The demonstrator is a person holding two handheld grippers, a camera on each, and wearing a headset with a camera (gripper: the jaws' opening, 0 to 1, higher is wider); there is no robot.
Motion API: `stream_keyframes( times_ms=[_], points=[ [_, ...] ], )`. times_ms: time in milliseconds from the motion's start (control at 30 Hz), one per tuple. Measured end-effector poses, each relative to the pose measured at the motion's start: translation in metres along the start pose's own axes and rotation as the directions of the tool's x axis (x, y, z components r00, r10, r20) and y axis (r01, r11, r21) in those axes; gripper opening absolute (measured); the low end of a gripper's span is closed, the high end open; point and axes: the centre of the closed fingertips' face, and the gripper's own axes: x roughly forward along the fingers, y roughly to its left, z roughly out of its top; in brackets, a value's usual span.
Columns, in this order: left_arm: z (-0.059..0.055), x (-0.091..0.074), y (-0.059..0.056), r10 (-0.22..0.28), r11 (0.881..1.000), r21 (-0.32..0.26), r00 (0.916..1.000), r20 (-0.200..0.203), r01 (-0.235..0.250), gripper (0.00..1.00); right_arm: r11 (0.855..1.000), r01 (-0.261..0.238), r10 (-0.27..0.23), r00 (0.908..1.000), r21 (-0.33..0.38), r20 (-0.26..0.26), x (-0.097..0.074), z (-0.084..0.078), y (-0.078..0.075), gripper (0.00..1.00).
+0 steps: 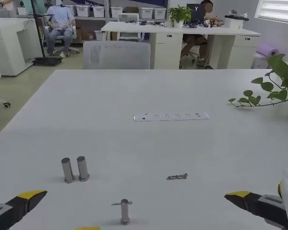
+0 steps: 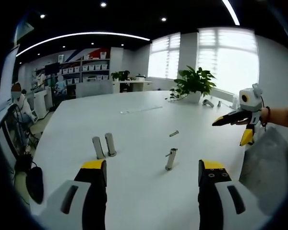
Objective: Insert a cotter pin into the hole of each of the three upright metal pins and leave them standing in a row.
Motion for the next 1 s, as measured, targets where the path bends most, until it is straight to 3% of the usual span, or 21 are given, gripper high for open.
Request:
stream_keyframes(
  times_ms=[333,400,567,1000],
  points=[
    [0.012,0.011,0.037,0.075,0.997,0.005,0.9971,0.017,-0.075,0.67,1.000,0.002,-0.002,0.9999,-0.009,0.014,-0.001,0.002,0.000,1.00],
    [0.018,0.014,0.047,0.101,0.995,-0.005,0.9940,0.043,-0.100,0.63,1.000,0.003,-0.003,0.9999,-0.010,0.014,-0.001,0.001,0.000,1.00],
    [0.024,0.021,0.062,0.119,0.993,-0.015,0.9913,0.056,-0.118,0.58,1.000,0.006,-0.006,0.9999,-0.003,0.013,-0.001,0.001,-0.001,0.99],
    [0.010,0.047,0.103,0.176,0.984,0.011,0.9841,0.022,-0.177,0.43,1.000,0.026,-0.026,0.9988,-0.004,0.040,-0.003,0.008,-0.006,0.90]
  ],
)
